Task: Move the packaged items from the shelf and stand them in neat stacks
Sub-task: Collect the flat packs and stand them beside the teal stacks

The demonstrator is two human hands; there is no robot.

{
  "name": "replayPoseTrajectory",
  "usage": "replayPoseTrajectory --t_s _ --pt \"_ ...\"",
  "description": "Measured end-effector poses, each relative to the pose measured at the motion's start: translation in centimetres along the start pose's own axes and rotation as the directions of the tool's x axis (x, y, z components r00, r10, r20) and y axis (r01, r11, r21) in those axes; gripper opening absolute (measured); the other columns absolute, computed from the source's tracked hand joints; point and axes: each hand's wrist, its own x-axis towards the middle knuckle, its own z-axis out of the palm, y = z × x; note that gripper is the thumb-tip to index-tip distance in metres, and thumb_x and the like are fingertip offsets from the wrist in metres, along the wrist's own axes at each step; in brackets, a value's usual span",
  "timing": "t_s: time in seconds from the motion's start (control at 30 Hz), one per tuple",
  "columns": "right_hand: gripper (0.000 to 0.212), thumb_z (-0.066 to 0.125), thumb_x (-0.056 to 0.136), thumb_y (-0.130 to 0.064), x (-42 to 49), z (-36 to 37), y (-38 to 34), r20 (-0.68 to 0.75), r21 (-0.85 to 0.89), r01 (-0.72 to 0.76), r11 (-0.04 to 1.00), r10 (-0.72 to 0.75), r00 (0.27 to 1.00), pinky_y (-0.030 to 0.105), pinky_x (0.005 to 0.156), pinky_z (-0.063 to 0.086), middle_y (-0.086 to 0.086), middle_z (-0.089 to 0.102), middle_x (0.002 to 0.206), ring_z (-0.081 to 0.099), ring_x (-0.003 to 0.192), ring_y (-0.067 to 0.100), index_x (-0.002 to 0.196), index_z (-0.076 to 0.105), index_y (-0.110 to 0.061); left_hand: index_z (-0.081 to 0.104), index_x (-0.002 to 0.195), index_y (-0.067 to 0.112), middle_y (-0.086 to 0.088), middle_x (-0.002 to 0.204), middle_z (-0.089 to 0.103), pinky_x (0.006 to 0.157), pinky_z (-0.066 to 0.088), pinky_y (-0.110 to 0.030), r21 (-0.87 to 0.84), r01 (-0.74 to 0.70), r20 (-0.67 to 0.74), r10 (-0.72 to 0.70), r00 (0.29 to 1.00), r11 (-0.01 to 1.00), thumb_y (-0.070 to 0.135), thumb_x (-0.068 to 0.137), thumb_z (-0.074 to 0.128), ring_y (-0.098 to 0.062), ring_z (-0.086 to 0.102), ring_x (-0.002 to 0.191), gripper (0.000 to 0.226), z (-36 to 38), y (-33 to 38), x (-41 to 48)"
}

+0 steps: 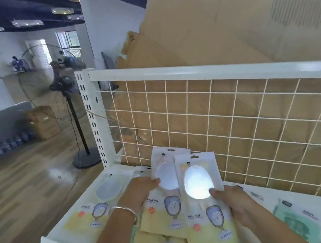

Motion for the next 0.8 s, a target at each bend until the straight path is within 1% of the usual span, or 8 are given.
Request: replayPoseTrajectory --t_s 0.1,0.17,0.23,0.3,0.37,0.57,0.7,0.8 --pt "0.024 0.068 0.086 -0.023 -1.5 -2.8 -0.4 -0.086 0.124 0.045 0.991 -0.034 0.996 0.054 0.095 0.047 0.016 0.072 0.101 0.066 0.100 0.037 0.104 0.068 -0.006 0.058 0.062 0.005 -0.004 0.047 0.061 0.041 0.042 -0.015 -0.161 -0.029 0.044 0.036 0.998 0.987 0.007 0.087 0.064 -0.014 0.057 0.042 0.026 3.4 1.0 -0.5" --pt "0.026 0.068 0.086 -0.025 -3.1 -5.6 -0.4 -0.157 0.158 0.097 0.983 -0.072 0.985 0.052 0.095 0.049 0.011 0.072 0.103 0.066 0.099 0.033 0.107 0.067 -0.010 0.055 0.064 0.004 -0.004 0.048 0.058 0.039 0.041 -0.013 -0.239 -0.051 0.087 0.074 0.993 0.970 0.007 0.087 0.063 -0.011 0.055 0.038 0.025 6.4 1.9 -1.2" --pt "0.027 0.067 0.087 -0.027 -5.4 -8.9 0.1 -0.242 0.145 0.146 0.979 -0.108 0.964 0.050 0.094 0.051 0.010 0.073 0.100 0.067 0.096 0.032 0.108 0.068 -0.010 0.060 0.073 0.000 -0.011 0.062 0.064 0.044 0.044 -0.014 -0.277 -0.065 0.129 0.104 0.986 0.959 0.011 0.087 0.064 -0.010 0.059 0.045 0.018 9.9 2.6 -2.1" --pt "0.024 0.064 0.089 -0.025 -8.0 -12.4 1.0 -0.326 0.133 0.198 0.971 -0.145 0.934 0.047 0.089 0.053 0.010 0.073 0.098 0.068 0.093 0.030 0.106 0.070 -0.009 0.064 0.092 -0.008 -0.021 0.085 0.069 0.062 0.055 -0.028 -0.328 -0.055 0.178 0.119 0.977 0.943 0.015 0.086 0.066 -0.023 0.066 0.067 0.024 13.7 3.2 -3.4" --pt "0.017 0.062 0.090 -0.021 -10.9 -15.9 2.2 -0.411 0.140 0.222 0.965 -0.147 0.900 0.041 0.079 0.054 0.010 0.073 0.093 0.068 0.089 0.029 0.099 0.070 -0.009 0.064 0.096 -0.009 -0.026 0.094 0.069 0.079 0.053 -0.046 -0.327 -0.050 0.229 0.130 0.965 0.944 0.016 0.086 0.067 -0.033 0.065 0.081 0.027 17.8 3.4 -5.0" --pt "0.011 0.060 0.091 -0.016 -20.4 -26.5 6.4 -0.618 0.153 0.264 0.952 -0.116 0.777 0.046 0.087 0.052 0.013 0.073 0.092 0.068 0.091 0.032 0.085 0.069 -0.014 0.069 0.078 0.013 -0.012 0.085 0.065 0.071 0.047 -0.033 -0.308 -0.135 0.297 0.230 0.927 0.942 0.015 0.087 0.065 -0.023 0.058 0.081 0.010 30.5 2.8 -11.1" --pt "0.018 0.060 0.091 -0.018 -26.8 -33.8 8.9 -0.692 0.147 0.312 0.939 -0.128 0.711 0.040 0.075 0.053 0.015 0.072 0.091 0.067 0.084 0.031 0.094 0.070 -0.004 0.067 0.075 0.008 -0.012 0.078 0.059 0.070 0.042 -0.038 -0.311 -0.127 0.374 0.244 0.895 0.942 0.024 0.084 0.069 -0.023 0.051 0.075 0.018 37.9 2.4 -15.6" --pt "0.018 0.058 0.093 -0.021 -30.2 -38.0 10.4 -0.716 0.146 0.339 0.930 -0.137 0.685 0.042 0.080 0.054 0.016 0.072 0.097 0.067 0.091 0.032 0.095 0.070 -0.007 0.066 0.076 0.009 -0.008 0.075 0.057 0.068 0.041 -0.034 -0.359 -0.135 0.372 0.274 0.887 0.924 0.020 0.085 0.067 -0.019 0.050 0.072 0.014 42.6 2.7 -19.1"
